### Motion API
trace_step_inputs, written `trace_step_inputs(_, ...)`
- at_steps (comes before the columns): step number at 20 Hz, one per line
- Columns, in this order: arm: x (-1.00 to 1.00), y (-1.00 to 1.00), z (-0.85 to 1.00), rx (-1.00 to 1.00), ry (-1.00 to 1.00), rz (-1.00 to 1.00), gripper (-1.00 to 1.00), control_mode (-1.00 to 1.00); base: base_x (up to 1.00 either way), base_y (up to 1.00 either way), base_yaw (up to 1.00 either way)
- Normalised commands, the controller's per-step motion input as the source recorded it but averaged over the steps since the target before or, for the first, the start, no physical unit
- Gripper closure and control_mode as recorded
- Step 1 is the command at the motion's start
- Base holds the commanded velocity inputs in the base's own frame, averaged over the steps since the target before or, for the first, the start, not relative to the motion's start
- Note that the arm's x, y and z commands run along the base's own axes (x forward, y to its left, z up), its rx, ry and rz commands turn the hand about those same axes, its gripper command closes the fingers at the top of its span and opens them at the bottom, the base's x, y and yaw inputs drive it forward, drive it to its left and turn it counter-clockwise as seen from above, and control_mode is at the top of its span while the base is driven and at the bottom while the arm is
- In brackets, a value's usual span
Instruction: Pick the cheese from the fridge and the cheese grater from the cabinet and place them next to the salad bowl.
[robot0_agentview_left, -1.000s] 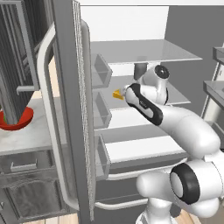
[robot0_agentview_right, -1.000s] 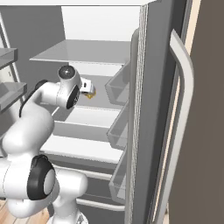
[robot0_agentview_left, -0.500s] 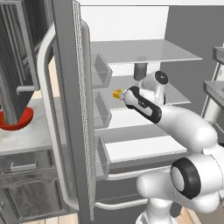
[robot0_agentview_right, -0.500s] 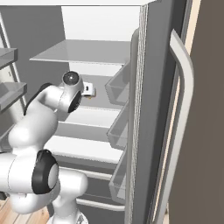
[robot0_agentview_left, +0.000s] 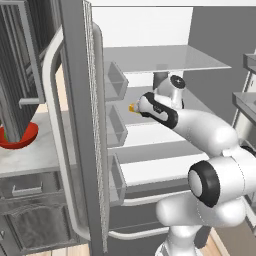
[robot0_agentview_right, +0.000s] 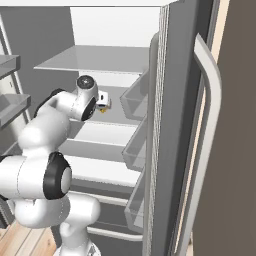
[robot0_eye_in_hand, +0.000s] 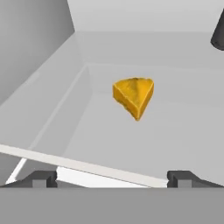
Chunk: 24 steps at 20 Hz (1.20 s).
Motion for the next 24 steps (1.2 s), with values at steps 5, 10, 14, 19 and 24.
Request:
trace_step_inputs(5,0.26,0.04,-0.07,0.00,0.00,0.00,-1.00,-1.00,0.00,0.00,0.00)
trace_step_inputs(10,0.21,0.04,-0.15,0.00,0.00,0.00,-1.00,-1.00,0.00,0.00,0.00)
trace_step_inputs(14,0.25,0.00,-0.11,0.00,0.00,0.00,-1.00,-1.00,0.00,0.00,0.00)
trace_step_inputs(19,0.27,0.00,-0.09,0.00,0.00,0.00,-1.00,-1.00,0.00,0.00,0.00)
trace_step_inputs(24,0.22,0.00,-0.18,0.00,0.00,0.00,-1.00,-1.00,0.00,0.00,0.00)
